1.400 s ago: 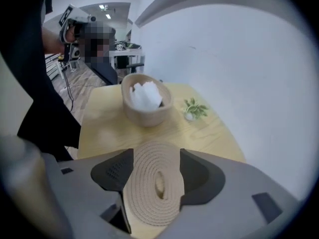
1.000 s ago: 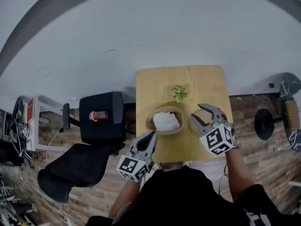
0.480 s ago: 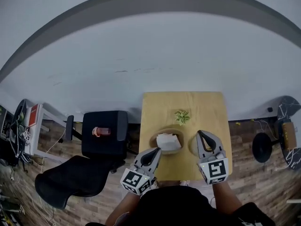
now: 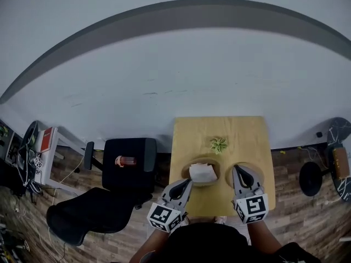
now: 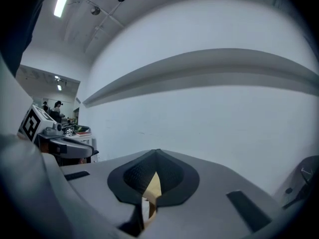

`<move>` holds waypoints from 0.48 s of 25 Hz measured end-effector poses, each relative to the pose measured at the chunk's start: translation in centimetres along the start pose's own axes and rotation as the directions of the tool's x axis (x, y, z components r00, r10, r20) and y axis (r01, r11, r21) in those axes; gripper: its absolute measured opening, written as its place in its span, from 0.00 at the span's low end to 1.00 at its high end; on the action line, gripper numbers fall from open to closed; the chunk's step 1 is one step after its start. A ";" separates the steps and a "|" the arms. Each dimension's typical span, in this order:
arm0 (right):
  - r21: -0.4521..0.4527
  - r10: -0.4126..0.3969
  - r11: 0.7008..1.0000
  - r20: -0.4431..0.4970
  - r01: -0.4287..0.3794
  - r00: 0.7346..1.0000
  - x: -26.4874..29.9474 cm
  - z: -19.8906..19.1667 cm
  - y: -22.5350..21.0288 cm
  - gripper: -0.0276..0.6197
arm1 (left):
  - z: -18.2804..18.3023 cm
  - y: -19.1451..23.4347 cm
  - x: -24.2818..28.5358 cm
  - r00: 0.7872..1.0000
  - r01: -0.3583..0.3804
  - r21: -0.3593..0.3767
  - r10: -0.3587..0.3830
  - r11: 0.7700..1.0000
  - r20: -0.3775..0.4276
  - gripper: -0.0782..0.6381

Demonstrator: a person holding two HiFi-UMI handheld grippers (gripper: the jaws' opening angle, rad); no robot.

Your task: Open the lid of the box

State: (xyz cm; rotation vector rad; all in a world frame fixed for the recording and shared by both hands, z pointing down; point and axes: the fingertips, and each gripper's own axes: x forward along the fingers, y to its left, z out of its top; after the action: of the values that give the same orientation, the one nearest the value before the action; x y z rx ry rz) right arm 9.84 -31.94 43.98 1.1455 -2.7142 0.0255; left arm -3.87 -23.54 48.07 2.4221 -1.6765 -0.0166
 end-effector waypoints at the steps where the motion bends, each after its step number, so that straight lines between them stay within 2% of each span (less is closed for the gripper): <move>1: 0.008 -0.005 1.000 0.002 0.005 1.000 -0.1 0.1 -0.1 0.07 | 0.1 0.0 -0.1 1.000 -0.002 0.000 0.002 1.000 0.002 0.14; 12: 0.018 -0.004 1.000 0.007 0.004 1.000 0.0 0.1 -0.3 0.07 | 0.1 -0.3 -0.1 1.000 0.007 -0.001 -0.007 1.000 0.005 0.14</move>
State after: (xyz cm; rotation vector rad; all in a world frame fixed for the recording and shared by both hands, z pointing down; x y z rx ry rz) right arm 10.09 -32.14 43.86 1.1580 -2.7229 0.0458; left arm -3.70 -23.34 47.90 2.4291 -1.6705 -0.0242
